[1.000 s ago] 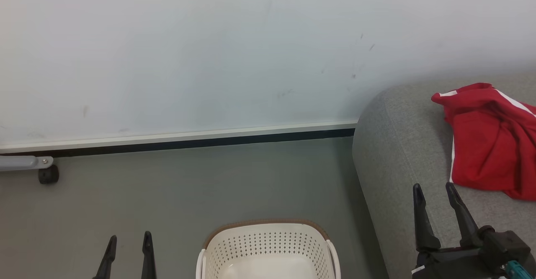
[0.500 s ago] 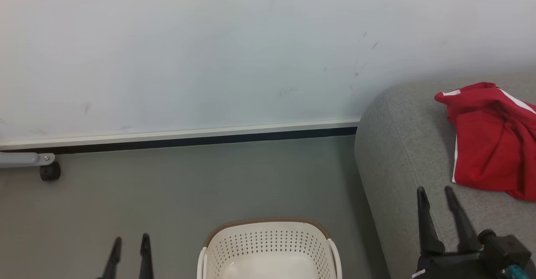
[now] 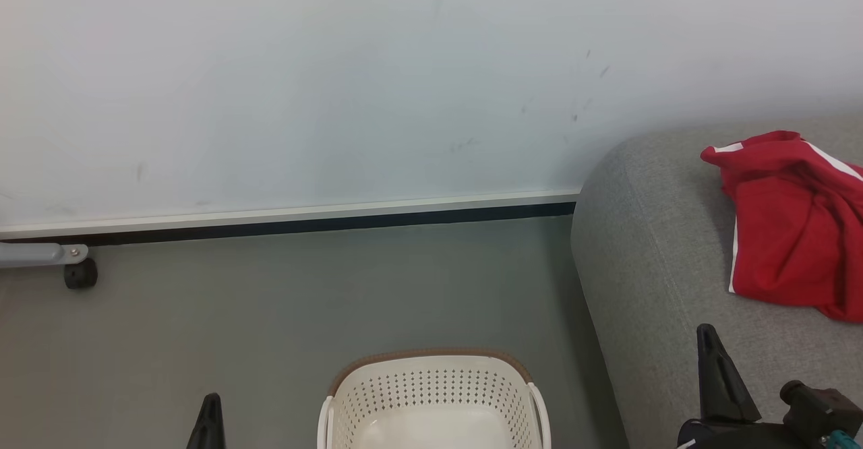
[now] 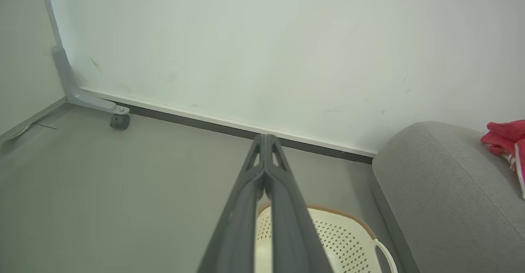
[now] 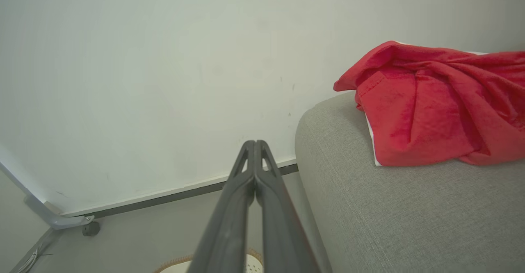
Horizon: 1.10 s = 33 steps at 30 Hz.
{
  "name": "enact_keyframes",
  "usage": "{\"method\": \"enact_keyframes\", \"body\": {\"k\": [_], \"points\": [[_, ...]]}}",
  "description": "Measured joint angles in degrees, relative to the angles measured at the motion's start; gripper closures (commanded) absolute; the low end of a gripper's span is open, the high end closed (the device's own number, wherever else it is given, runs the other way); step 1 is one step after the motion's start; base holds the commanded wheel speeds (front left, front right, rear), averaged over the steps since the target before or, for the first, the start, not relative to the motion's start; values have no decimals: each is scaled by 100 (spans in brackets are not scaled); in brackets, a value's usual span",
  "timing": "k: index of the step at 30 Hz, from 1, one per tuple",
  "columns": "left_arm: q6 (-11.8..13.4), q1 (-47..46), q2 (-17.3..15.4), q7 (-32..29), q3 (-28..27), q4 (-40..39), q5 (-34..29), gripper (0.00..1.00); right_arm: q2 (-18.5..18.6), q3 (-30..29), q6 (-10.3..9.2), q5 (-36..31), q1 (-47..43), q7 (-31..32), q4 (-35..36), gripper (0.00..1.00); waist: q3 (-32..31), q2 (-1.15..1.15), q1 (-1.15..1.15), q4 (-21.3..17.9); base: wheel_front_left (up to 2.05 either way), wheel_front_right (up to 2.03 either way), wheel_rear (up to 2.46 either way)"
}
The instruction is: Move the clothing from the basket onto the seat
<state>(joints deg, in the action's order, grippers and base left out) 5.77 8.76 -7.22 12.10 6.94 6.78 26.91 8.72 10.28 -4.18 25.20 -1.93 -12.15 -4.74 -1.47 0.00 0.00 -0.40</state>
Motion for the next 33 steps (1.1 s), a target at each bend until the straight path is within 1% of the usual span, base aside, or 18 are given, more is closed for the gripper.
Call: {"method": "enact_keyframes", "body": {"k": [11, 13, 16, 23, 26, 27, 33], "points": [[-147, -131, 52, -266, -162, 124, 887, 100, -75, -234, 119, 881, 41, 258, -154, 100, 20, 0, 0, 5, 0, 0, 0], [-181, -154, 59, -302, -188, 143, 988, 100, -91, -276, 165, 1045, 54, 309, -175, 100, 24, 0, 0, 6, 0, 0, 0], [-229, -165, 70, -379, -241, 176, 1258, 100, -116, -334, 177, 1262, 88, 375, -225, 100, 29, 0, 0, 7, 0, 0, 0], [-333, -296, 111, -524, -331, 246, 1718, 100, -157, -482, 288, 1809, 144, 511, -323, 100, 41, 0, 0, 11, 0, 0, 0], [-341, -314, 123, -600, -371, 293, 1986, 100, -187, -549, 320, 2017, 163, 580, -359, 100, 47, 0, 0, 12, 0, 0, 0], [-388, -335, 129, -614, -389, 314, 2033, 100, -196, -569, 328, 2101, 170, 612, -372, 100, 48, 0, 0, 12, 0, 0, 0], [-482, -441, 171, -739, -472, 374, 2447, 100, -232, -690, 420, 2557, 249, 756, -470, 100, 59, 0, 0, 15, 0, 0, 0]]}}
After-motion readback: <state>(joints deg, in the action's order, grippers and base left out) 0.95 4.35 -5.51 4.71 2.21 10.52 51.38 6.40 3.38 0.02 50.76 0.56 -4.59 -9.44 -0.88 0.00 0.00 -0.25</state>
